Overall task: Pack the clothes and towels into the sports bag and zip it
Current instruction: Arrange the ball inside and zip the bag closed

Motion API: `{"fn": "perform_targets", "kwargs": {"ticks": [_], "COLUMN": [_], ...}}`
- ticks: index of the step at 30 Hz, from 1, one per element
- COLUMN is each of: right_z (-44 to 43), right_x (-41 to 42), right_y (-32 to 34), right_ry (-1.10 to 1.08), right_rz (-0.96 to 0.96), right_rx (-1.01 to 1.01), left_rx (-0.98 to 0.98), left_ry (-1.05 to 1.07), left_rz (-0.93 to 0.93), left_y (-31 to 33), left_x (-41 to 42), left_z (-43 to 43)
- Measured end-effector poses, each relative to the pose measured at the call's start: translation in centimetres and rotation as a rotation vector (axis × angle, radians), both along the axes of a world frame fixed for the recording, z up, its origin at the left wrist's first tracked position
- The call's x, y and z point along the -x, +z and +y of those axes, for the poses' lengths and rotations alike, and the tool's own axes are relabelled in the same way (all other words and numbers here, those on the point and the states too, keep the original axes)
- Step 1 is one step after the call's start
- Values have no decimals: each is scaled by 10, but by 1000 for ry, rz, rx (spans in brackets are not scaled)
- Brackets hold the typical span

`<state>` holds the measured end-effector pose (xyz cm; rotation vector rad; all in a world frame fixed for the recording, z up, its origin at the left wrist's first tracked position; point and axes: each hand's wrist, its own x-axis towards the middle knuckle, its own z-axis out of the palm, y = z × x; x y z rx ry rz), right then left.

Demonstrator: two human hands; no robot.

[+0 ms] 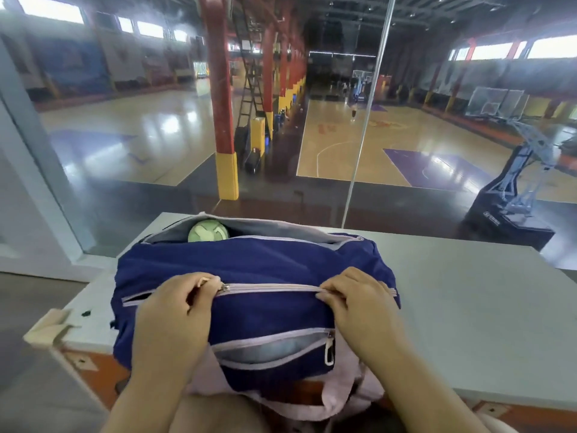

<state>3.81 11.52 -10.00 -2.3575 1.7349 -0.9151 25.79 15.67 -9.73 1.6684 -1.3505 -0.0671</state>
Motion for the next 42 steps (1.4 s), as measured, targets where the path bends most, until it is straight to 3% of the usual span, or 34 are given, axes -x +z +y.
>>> {"fn": "perform_targets", "kwargs": {"ticks": [4, 7, 11, 14, 17, 22, 28, 36, 42], "right_z": [3, 7, 6, 0, 4, 7, 8, -14, -48], "right_x": [-21, -53, -94, -91, -82, -84, -59, 15, 67], "right_y": [7, 18, 16, 5, -5, -11, 5, 5, 6], "right_ry": [-74, 85, 275, 237, 209, 217, 241, -83, -278], "right_rz": [138, 158, 355, 220, 168, 187, 58, -127, -190], "right_rx": [17, 80, 105, 55, 38, 29, -89, 3, -106], "left_rx": [-55, -23, -9, 0, -95, -166, -147, -36, -67], "left_ry": [76, 53, 40, 174, 300, 293, 369, -28, -336], "left_rz": [-14, 3, -51, 4, 181, 301, 207, 11, -100], "left_y": [-4, -5, -7, -9, -18, -26, -22, 12, 27], "left_x": [-33, -35, -41, -63, -102, -111, -105, -34, 42], "left_z": [12, 15, 17, 24, 30, 31, 24, -15, -76]}}
